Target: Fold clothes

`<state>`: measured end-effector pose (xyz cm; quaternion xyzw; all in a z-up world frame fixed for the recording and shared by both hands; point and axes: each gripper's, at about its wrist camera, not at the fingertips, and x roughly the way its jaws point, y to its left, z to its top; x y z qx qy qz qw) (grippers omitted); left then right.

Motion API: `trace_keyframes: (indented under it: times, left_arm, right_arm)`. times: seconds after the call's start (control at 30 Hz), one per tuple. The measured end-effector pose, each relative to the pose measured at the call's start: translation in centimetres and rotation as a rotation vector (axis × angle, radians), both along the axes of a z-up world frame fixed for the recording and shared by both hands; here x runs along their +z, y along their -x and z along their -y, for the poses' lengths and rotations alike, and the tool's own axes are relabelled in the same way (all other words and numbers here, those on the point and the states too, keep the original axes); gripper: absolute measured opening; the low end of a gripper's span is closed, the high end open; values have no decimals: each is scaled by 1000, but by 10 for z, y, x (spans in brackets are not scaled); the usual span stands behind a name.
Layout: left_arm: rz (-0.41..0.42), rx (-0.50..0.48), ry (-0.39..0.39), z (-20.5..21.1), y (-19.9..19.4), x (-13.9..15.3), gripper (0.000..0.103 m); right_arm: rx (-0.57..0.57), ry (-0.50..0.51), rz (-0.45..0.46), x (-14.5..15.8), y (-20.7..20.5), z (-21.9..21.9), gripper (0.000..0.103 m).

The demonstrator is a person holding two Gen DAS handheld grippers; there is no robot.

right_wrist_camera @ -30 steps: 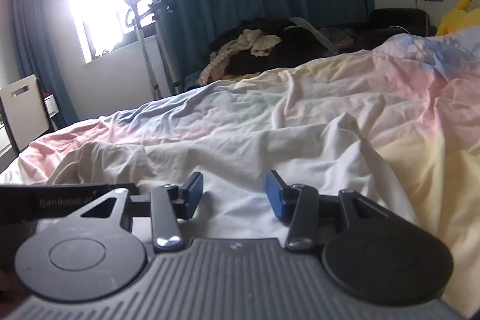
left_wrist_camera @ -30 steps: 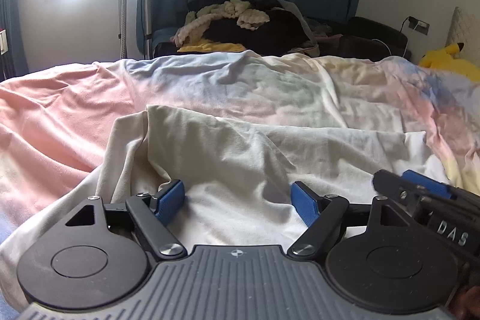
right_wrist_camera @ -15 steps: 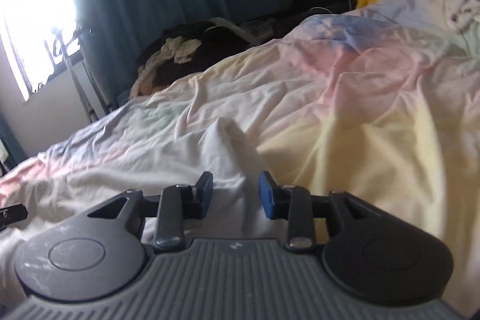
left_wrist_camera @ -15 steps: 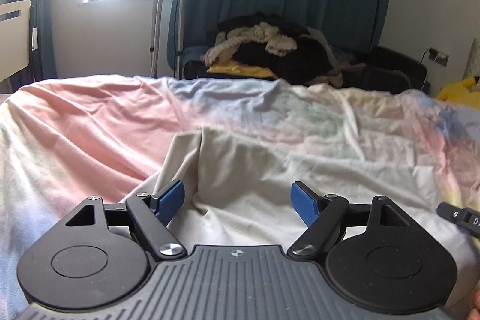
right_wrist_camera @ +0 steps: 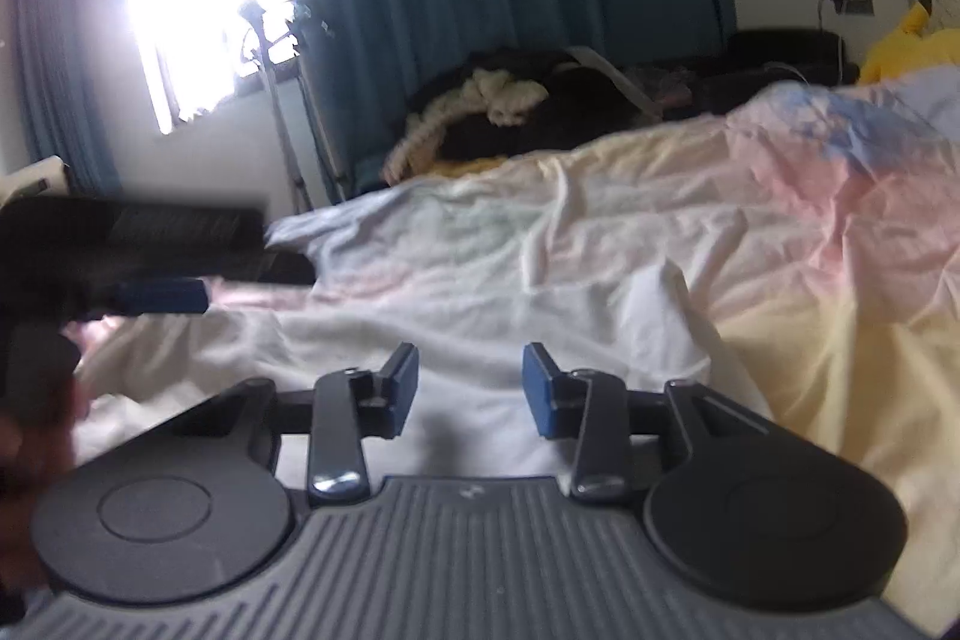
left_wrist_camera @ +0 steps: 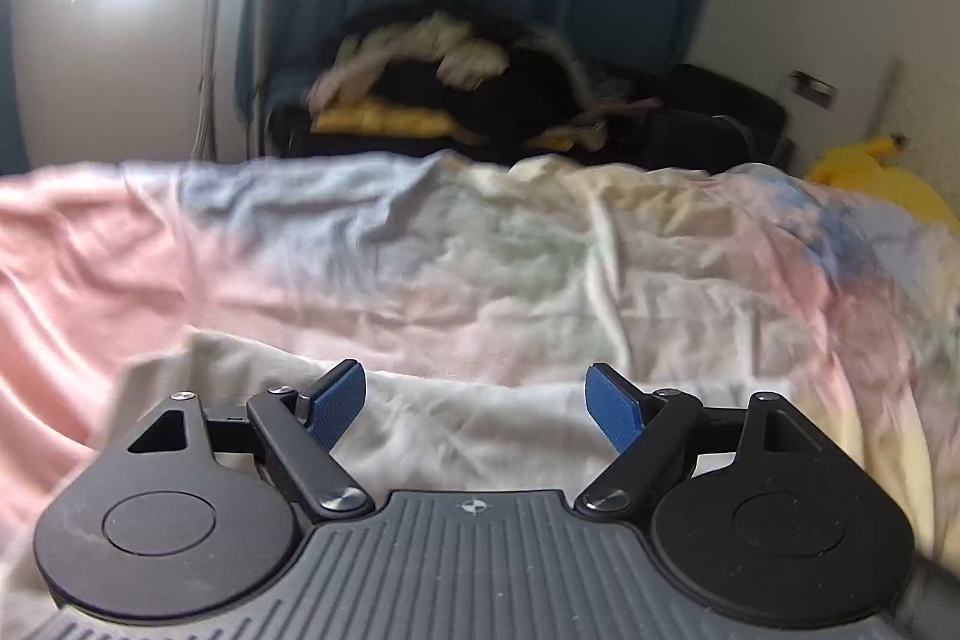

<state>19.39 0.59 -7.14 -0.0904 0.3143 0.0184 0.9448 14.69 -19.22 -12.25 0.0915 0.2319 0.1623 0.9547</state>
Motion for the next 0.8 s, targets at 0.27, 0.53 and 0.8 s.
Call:
trace_keyframes:
  times: [0.27,0.53,0.8]
  left_arm:
    - [-98,25,36,-23,-35,-46,83]
    - [-37,13,57,-39,-16,-37,83]
    - [19,47,-39,-54,29,-19,83]
  right_arm:
    - [3,52,-16,-17,-19,-13,41]
    - [-13,39,-25,-21,-19,-7,41]
    - [-79,26,-39,-16,-19,19,41]
